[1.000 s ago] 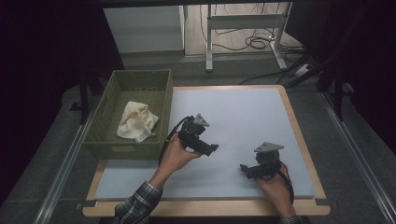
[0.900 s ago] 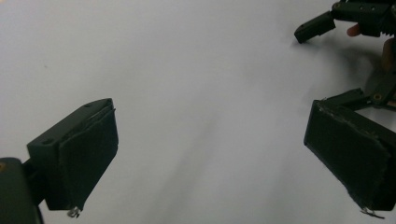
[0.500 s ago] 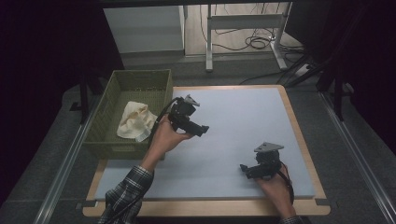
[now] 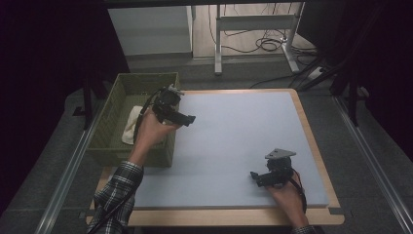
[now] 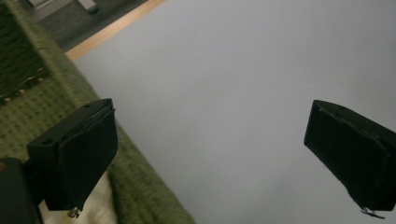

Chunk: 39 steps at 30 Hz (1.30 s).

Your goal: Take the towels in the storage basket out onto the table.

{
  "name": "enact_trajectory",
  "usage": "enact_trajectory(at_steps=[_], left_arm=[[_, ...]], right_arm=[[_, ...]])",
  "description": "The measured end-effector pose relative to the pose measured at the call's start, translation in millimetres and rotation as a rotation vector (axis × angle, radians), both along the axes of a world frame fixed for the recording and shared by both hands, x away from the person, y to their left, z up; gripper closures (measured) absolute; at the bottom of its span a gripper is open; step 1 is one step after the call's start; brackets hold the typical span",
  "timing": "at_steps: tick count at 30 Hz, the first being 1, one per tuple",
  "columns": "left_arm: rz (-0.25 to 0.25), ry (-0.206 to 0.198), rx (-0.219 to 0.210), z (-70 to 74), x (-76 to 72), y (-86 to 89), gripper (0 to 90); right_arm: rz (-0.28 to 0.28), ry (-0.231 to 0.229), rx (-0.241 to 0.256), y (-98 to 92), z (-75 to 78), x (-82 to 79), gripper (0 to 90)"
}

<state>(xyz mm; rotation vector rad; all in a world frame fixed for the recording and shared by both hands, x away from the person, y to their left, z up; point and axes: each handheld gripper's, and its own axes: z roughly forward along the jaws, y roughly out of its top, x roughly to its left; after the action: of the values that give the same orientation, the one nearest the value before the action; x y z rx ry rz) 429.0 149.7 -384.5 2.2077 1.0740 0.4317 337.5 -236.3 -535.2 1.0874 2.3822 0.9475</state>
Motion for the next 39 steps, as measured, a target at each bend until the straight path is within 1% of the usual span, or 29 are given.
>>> enact_trajectory(at_steps=[3, 4, 5, 6, 9, 12, 13, 14, 16, 20, 21, 22, 23, 26, 27, 28, 30, 31, 32, 33, 36, 37, 38, 39], left_arm=[[0.026, -0.001, -0.009, 2.7, 2.9, 13.3, 3.2], [0.047, -0.001, -0.008, 3.8, 4.8, 22.2, 3.2], [0.047, -0.001, -0.008, 3.8, 4.8, 22.2, 3.1], [0.060, -0.002, -0.004, 4.2, 6.6, 30.3, 3.1], [0.097, 0.000, -0.002, 2.7, 10.7, 45.6, 2.9], [0.136, 0.011, -0.007, -2.0, 15.7, 62.5, 2.6], [0.155, 0.019, -0.001, -6.5, 18.7, 72.8, 2.4], [0.155, 0.019, -0.001, -6.5, 18.7, 72.8, 2.3], [0.174, 0.031, -0.002, -11.7, 21.2, 82.2, 2.4], [0.206, 0.063, 0.019, -26.4, 26.6, 98.2, 2.6], [0.216, 0.074, 0.019, -30.7, 28.2, 102.2, 2.7], [0.232, 0.101, 0.023, -39.9, 32.1, 109.2, 2.7], [0.232, 0.101, 0.023, -39.9, 32.1, 109.2, 2.7], [0.250, 0.145, 0.053, -54.0, 39.8, 117.6, 2.5], [0.258, 0.168, 0.059, -60.1, 43.9, 121.2, 2.5], [0.258, 0.168, 0.059, -60.1, 43.9, 121.2, 2.4], [0.265, 0.196, 0.062, -66.3, 49.2, 124.5, 2.4], [0.273, 0.227, 0.076, -72.7, 54.9, 126.6, 2.4], [0.273, 0.227, 0.076, -72.7, 54.9, 126.6, 2.3], [0.273, 0.245, 0.079, -76.2, 57.6, 127.1, 2.0], [0.285, 0.299, 0.113, -87.4, 65.9, 127.3, 2.1], [0.292, 0.337, 0.127, -96.1, 71.0, 126.4, 2.4], [0.293, 0.355, 0.147, -100.5, 73.4, 125.6, 2.5], [0.293, 0.355, 0.147, -100.5, 73.4, 125.6, 2.9]], right_arm=[[0.000, 0.000, 0.000, 0.0, 0.0, 0.0, 0.0], [0.000, 0.000, 0.000, 0.0, 0.0, 0.0, 0.0], [0.000, 0.000, 0.000, 0.0, 0.0, 0.0, 0.0], [0.000, 0.000, 0.000, 0.1, 0.0, 0.0, 0.0], [0.000, 0.000, -0.001, 0.1, -0.1, 0.0, 0.0], [0.000, 0.000, -0.001, 0.1, 0.0, 0.0, 0.0], [0.000, 0.000, -0.001, 0.1, -0.1, 0.1, 0.0], [0.000, 0.000, -0.001, 0.1, -0.1, 0.1, 0.0], [0.000, 0.000, -0.001, 0.0, 0.0, 0.1, 0.0], [0.001, 0.000, -0.001, 0.0, -0.1, 0.1, 0.0], [0.001, 0.000, -0.002, 0.1, -0.1, 0.1, 0.0], [0.001, 0.000, -0.002, 0.1, -0.1, 0.1, 0.0], [0.001, 0.000, -0.002, 0.1, -0.1, 0.1, 0.0], [0.001, -0.001, -0.002, 0.1, -0.1, 0.1, 0.0], [0.001, -0.001, -0.002, 0.1, -0.1, 0.1, 0.0], [0.001, -0.001, -0.002, 0.1, -0.1, 0.1, 0.0], [0.001, -0.001, -0.002, 0.1, -0.1, 0.2, 0.0], [0.001, -0.001, -0.002, 0.1, -0.1, 0.1, 0.0], [0.001, -0.001, -0.002, 0.1, -0.1, 0.1, 0.0], [0.001, -0.001, -0.002, 0.1, -0.1, 0.1, 0.0], [0.001, -0.001, -0.002, 0.1, -0.1, 0.1, 0.0], [0.001, -0.001, -0.001, 0.1, -0.1, 0.1, 0.0], [0.001, -0.001, -0.002, 0.1, -0.1, 0.1, 0.0], [0.001, -0.001, -0.002, 0.1, -0.1, 0.1, 0.0]])
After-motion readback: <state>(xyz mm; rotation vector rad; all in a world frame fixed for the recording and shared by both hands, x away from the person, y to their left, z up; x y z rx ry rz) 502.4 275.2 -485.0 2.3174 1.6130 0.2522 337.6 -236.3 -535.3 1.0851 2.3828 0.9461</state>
